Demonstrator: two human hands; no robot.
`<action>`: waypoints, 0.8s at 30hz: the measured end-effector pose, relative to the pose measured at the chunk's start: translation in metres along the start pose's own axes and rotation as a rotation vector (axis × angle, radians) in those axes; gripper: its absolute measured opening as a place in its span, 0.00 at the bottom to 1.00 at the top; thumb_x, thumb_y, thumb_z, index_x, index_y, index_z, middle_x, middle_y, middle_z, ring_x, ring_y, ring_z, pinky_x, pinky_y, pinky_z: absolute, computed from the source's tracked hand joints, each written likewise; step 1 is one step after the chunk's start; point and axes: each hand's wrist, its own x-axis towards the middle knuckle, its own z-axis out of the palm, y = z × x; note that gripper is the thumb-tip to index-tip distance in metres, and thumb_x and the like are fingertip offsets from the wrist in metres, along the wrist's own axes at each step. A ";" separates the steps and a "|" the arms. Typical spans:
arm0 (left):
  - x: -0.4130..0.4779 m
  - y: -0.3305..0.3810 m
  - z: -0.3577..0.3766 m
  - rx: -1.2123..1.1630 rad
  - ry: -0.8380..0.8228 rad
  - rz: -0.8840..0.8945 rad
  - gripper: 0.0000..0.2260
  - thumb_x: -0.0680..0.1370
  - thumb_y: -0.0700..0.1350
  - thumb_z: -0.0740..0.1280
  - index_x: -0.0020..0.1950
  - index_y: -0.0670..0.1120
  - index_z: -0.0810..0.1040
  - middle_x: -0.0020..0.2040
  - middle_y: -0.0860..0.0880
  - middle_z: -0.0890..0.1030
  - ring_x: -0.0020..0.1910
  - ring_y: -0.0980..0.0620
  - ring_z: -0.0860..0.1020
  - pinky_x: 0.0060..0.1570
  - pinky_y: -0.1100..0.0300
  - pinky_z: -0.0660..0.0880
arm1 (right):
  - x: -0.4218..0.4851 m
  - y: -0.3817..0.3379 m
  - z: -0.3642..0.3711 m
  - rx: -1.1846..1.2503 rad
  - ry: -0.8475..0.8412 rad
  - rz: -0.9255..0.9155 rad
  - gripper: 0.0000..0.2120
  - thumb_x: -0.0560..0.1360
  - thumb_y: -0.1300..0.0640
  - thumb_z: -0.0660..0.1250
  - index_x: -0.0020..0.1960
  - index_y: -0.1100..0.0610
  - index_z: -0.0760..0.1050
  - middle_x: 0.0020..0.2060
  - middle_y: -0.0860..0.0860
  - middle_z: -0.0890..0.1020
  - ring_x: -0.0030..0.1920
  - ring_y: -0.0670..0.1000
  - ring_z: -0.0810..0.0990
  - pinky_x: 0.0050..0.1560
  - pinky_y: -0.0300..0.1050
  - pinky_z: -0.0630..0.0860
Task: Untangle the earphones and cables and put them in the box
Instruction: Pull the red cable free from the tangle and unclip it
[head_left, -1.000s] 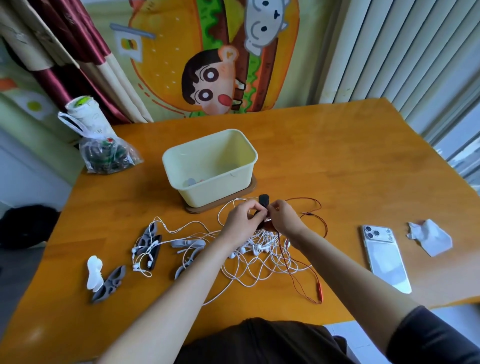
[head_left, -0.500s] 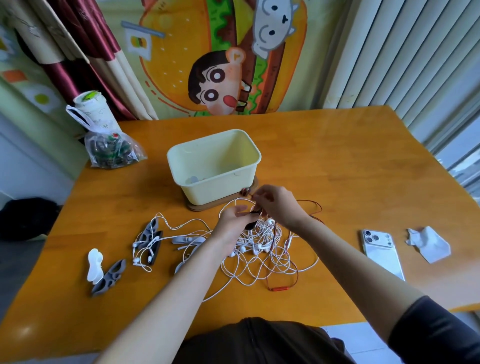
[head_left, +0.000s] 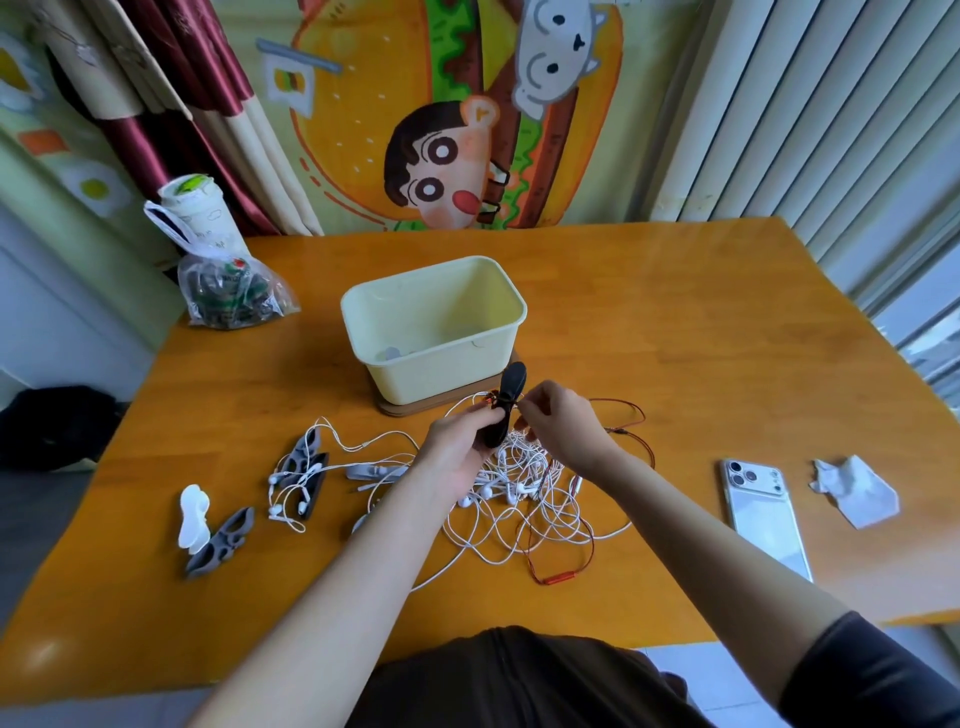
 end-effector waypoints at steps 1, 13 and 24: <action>0.000 0.001 0.000 -0.013 0.006 -0.004 0.07 0.76 0.31 0.66 0.54 0.33 0.76 0.47 0.40 0.79 0.44 0.46 0.77 0.40 0.60 0.75 | 0.000 0.000 0.000 0.022 -0.002 0.018 0.07 0.80 0.58 0.57 0.50 0.62 0.71 0.39 0.51 0.81 0.38 0.51 0.80 0.39 0.44 0.77; -0.008 0.007 0.001 0.035 -0.071 0.053 0.07 0.77 0.31 0.64 0.51 0.40 0.77 0.48 0.42 0.79 0.49 0.46 0.75 0.48 0.57 0.73 | -0.005 -0.004 -0.001 0.094 -0.046 0.081 0.04 0.81 0.62 0.52 0.52 0.61 0.65 0.41 0.54 0.79 0.35 0.49 0.78 0.36 0.40 0.76; -0.015 0.014 0.001 0.139 -0.124 0.131 0.12 0.77 0.31 0.65 0.58 0.42 0.76 0.50 0.45 0.79 0.49 0.48 0.76 0.45 0.56 0.73 | -0.008 -0.011 0.001 0.094 -0.018 -0.071 0.10 0.81 0.52 0.56 0.49 0.58 0.69 0.36 0.49 0.76 0.32 0.42 0.71 0.30 0.29 0.67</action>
